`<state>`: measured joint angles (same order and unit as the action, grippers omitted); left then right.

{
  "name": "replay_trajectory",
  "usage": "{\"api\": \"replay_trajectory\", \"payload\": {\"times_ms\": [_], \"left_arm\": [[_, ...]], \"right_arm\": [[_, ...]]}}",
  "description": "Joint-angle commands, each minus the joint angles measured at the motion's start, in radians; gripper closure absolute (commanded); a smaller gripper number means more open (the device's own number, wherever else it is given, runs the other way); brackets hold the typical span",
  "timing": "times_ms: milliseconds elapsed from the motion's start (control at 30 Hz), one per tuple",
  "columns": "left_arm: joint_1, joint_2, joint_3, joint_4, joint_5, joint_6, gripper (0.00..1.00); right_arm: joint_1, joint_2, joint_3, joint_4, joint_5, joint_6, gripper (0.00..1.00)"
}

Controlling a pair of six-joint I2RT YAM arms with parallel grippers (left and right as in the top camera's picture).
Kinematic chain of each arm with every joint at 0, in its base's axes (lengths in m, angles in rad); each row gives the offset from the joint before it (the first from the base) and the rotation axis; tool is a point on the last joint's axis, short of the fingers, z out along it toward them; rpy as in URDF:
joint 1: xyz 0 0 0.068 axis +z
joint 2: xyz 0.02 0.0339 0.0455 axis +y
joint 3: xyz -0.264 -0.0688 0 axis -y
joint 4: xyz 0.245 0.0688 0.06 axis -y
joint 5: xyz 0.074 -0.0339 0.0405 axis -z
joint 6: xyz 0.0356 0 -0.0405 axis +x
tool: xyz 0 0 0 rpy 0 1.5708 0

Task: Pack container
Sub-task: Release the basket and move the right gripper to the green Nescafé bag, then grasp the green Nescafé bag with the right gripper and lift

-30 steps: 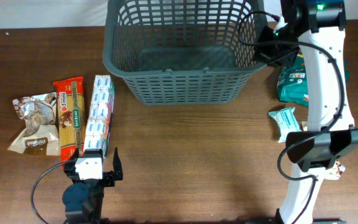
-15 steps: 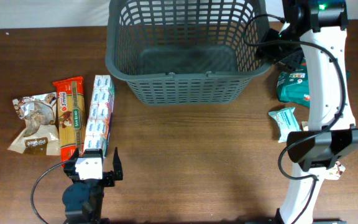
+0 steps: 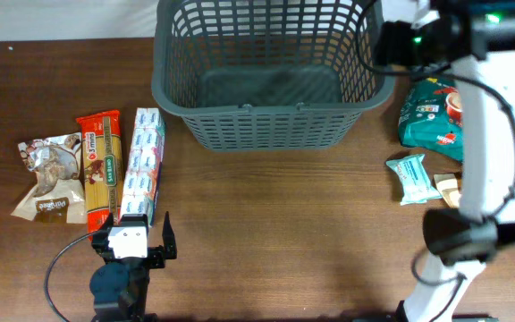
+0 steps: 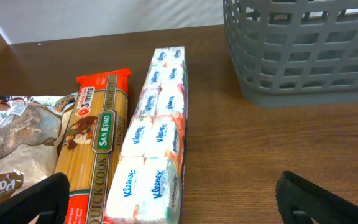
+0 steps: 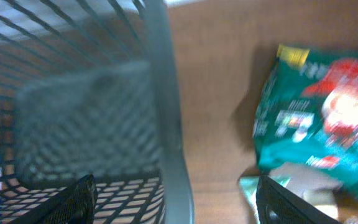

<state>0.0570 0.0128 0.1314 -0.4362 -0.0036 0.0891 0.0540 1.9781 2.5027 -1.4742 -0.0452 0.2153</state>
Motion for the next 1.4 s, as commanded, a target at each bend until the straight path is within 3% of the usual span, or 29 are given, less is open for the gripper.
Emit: {"api": "replay_trajectory", "payload": {"times_ms": [0, 167, 333, 667, 867, 1367], "left_arm": [[-0.003, -0.006, -0.004, 0.002, 0.011, 0.010, 0.01], [-0.003, -0.006, -0.004, 0.002, 0.011, 0.010, 0.01], [-0.003, -0.007, -0.004, 0.002, 0.011, 0.010, 0.01], [-0.003, -0.007, -0.004, 0.002, 0.011, 0.010, 0.01], [-0.003, -0.006, -0.004, 0.002, 0.011, 0.010, 0.01], [-0.003, -0.006, -0.004, 0.002, 0.011, 0.010, 0.01]], "right_arm": [[-0.004, -0.166, 0.005, 0.026, 0.032, -0.128, 0.21], [-0.061, -0.253, 0.005, 0.039, 0.196, -0.134, 0.21], [-0.224, -0.220, -0.025, 0.021, 0.207, -0.100, 0.17], [-0.518, -0.039, -0.381, 0.186, -0.105, -0.072, 0.12], [-0.548, 0.104, -0.494, 0.280, -0.141, -0.083, 0.07], [-0.557, 0.430, -0.496, 0.353, -0.103, -0.159, 0.02]]}}
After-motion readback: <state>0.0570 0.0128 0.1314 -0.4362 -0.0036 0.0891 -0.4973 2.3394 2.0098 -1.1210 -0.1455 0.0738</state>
